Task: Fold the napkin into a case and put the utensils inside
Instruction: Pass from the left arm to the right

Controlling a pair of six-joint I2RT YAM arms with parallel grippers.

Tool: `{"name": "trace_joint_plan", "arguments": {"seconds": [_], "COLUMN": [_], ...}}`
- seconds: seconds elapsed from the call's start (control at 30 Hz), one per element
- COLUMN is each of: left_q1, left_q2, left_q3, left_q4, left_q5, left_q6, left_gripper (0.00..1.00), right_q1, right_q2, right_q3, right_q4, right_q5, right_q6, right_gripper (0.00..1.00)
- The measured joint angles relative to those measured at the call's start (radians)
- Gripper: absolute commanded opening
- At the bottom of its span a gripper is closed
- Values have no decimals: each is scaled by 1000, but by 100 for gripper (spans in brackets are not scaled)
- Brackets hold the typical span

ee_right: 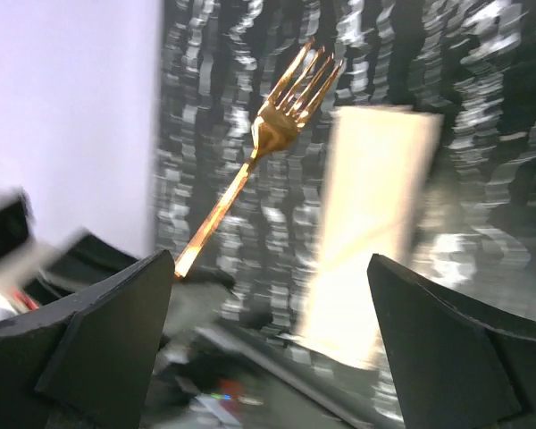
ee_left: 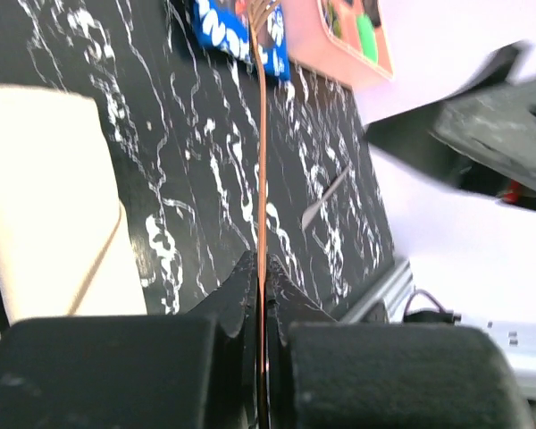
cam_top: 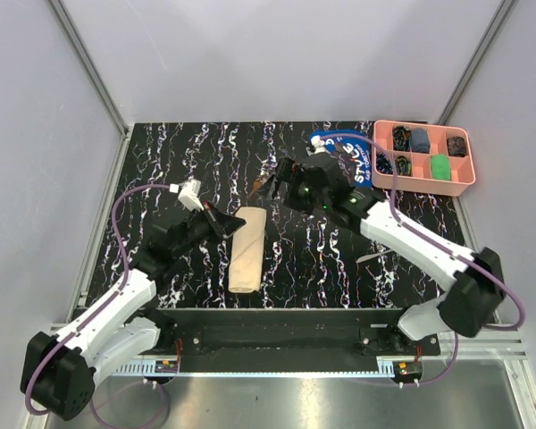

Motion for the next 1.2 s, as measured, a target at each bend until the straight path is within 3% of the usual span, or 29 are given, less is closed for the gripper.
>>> {"name": "trace_joint_plan", "arguments": {"seconds": [0.1, 0.13, 0.23, 0.4, 0.5, 0.57, 0.77, 0.87, 0.9, 1.0, 1.03, 1.07, 1.1, 1.13, 1.2], "left_q1": [0, 0, 0, 0, 0, 0, 1, 1, 1, 1, 1, 1, 1, 2, 4], "left_q2": [-11, -12, -23, -32, -32, -32, -32, -32, -32, -31, -30, -29, -27, -27, -22], "left_q3": [-8, -11, -29, -56, -68, -72, -72, -72, -72, -72, -72, -72, -72, -70, -39], "left_q4": [31, 37, 60, 76, 87, 92, 96, 101, 102, 103, 102, 101, 96, 82, 0], "left_q5": [-32, -37, -54, -67, -72, -80, -96, -103, -104, -107, -108, -110, -111, -114, -117], "left_q6": [-15, -17, -33, -42, -45, -44, -42, -35, -32, -28, -27, -27, -24, -18, -3], "left_gripper": [0, 0, 0, 0, 0, 0, 0, 0, 0, 0, 5, 21, 45, 54, 58], "right_q1": [1, 1, 1, 1, 1, 1, 1, 1, 1, 1, 2, 2, 2, 2, 2], "right_q2": [86, 116, 200, 284, 322, 344, 385, 391, 392, 404, 410, 418, 424, 431, 446], "right_q3": [15, 24, 80, 172, 223, 245, 271, 271, 271, 275, 281, 291, 298, 308, 323], "right_q4": [69, 80, 80, 81, 81, 77, 50, 48, 48, 45, 44, 43, 43, 42, 42], "right_q5": [-27, -31, -37, -45, -52, -53, -76, -79, -79, -86, -89, -95, -97, -103, -102], "right_q6": [155, 193, 272, 359, 382, 397, 430, 441, 443, 446, 450, 450, 447, 440, 412], "right_gripper": [90, 75, 58, 52, 36, 33, 37, 27, 16, 0, 0, 0, 0, 0, 0]}}
